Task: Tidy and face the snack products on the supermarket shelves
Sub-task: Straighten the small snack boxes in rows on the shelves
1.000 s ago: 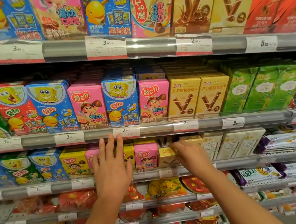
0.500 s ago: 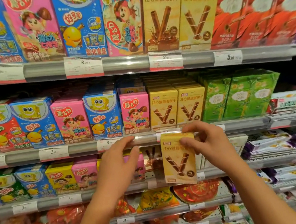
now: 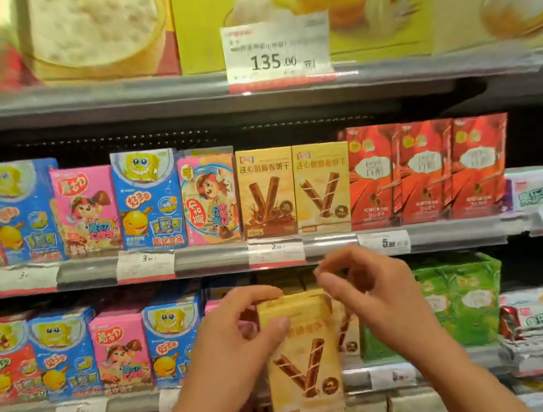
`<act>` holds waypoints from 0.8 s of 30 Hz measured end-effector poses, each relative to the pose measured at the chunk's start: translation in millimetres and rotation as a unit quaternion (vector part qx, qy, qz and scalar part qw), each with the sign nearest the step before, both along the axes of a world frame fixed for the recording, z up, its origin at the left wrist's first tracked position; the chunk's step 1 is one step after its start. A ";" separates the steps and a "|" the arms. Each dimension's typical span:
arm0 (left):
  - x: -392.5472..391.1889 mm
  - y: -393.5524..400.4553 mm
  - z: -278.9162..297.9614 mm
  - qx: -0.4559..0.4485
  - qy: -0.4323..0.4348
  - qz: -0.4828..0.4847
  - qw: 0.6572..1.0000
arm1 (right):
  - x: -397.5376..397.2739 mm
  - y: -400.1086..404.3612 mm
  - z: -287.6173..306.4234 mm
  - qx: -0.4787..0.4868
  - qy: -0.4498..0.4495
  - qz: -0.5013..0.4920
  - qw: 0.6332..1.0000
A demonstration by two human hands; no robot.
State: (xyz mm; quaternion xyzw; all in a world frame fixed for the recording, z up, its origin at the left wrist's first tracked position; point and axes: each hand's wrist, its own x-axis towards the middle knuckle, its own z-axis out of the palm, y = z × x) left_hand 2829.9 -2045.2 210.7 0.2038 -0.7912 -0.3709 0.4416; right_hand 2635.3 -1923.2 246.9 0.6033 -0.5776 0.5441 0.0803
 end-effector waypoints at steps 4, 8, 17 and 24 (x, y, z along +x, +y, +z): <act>7.4 2.2 20.1 -0.009 0.021 0.037 0.999 | -7.7 -10.0 62.3 -0.105 0.174 -0.111 0.973; 19.5 6.8 34.9 -0.021 0.031 0.054 0.998 | -8.6 -36.4 116.5 -0.110 0.318 -0.195 0.921; 47.0 4.1 54.4 -0.070 0.040 0.091 0.993 | -15.2 -88.2 148.0 0.056 0.379 -0.268 0.884; 56.8 -1.9 66.4 -0.079 0.050 0.090 0.991 | -13.0 -84.7 156.0 0.016 0.283 -0.218 0.934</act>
